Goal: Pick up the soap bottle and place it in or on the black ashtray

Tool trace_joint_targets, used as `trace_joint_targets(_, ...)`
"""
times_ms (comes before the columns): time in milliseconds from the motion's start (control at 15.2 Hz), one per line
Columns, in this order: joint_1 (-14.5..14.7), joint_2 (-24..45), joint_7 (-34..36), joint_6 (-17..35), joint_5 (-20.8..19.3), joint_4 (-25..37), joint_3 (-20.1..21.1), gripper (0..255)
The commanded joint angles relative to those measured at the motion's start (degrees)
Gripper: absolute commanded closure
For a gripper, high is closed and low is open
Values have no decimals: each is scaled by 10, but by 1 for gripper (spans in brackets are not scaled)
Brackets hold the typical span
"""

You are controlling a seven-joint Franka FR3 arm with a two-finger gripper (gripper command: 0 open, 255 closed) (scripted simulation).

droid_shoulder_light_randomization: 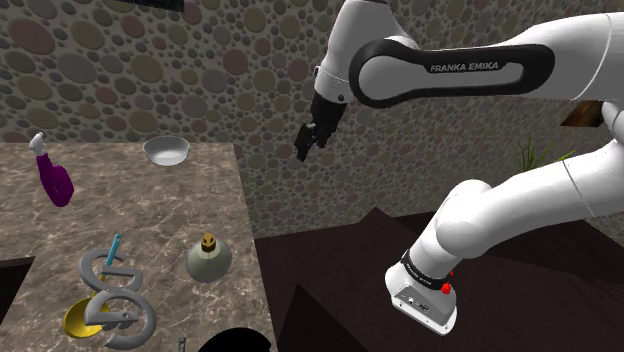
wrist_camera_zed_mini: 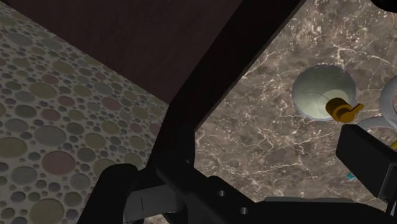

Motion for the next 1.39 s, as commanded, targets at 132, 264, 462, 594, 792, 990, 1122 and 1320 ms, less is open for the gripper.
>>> trace_joint_targets(132, -1, 70, 43, 59, -3, 9, 43, 0)
trace_joint_targets(264, -3, 108, 68, 88, -9, 16, 65, 0)
trace_joint_targets(462, -9, 169, 109, 130, -30, 31, 98, 0)
trace_joint_targets(594, -13, 214, 142, 155, -51, 46, 119, 0)
trace_joint_targets(792, -18, 285, 198, 186, -98, 73, 146, 0)
trace_joint_targets(990, -13, 362, 262, 209, -160, 108, 161, 0)
trace_joint_targets(1122, -1, 414, 304, 218, -205, 135, 160, 0)
trace_joint_targets(1320, 28, 490, 361, 225, -265, 182, 148, 0)
